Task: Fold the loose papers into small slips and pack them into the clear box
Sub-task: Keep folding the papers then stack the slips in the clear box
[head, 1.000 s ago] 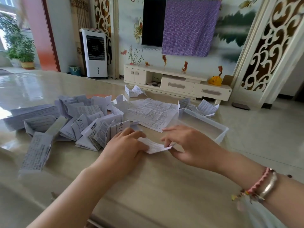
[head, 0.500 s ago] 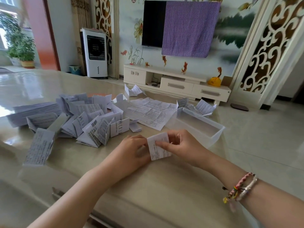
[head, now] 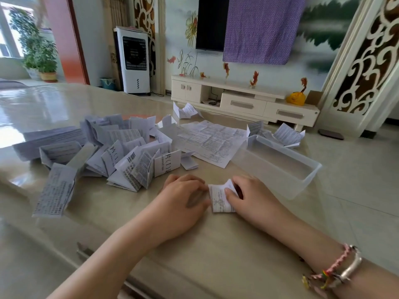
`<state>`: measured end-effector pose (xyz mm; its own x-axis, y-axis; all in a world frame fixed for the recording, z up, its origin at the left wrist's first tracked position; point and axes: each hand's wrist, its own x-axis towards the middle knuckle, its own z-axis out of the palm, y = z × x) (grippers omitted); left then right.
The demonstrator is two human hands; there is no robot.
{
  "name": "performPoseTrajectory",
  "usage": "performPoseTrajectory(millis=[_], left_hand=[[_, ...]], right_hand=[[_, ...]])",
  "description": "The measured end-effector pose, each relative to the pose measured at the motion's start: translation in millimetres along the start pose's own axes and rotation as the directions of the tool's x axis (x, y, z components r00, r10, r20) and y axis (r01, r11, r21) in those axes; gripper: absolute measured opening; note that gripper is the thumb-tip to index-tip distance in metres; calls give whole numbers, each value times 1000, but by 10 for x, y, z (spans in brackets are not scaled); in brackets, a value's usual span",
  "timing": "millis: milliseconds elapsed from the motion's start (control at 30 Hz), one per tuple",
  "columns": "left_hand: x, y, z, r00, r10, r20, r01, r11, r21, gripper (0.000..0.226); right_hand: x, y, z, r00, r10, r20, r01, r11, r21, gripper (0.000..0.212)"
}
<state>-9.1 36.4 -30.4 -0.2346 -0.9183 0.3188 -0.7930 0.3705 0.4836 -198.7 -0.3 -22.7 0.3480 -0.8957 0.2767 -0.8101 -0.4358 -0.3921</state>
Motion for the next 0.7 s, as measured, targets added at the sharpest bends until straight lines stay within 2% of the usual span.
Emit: performPoseTrajectory(millis=[133,300,433,567,700], left_hand=[[-23,18,43,1000,-17,17,17,1000,9,67],[-29,35,39,999,-44,-12,43,999,-18,48],[-33,44,49,998,-61,-25,61,998,-15,61],[-26,56,54,1000,-4,14,3,997,76,74],[-27,54,74,1000,-11,2,11,996,89,76]], right_hand=[[9,1,4,999,-32,10,32,999,-12,40],[46,-11,10,997,-45,66,52,992,-111,39],[72,-31,10,996,-36,77,47,989,-144,39],[77,-56,6,998,-16,68,26,989,-146,38],[83,-75,-6,997,2,75,9,989,-149,38]])
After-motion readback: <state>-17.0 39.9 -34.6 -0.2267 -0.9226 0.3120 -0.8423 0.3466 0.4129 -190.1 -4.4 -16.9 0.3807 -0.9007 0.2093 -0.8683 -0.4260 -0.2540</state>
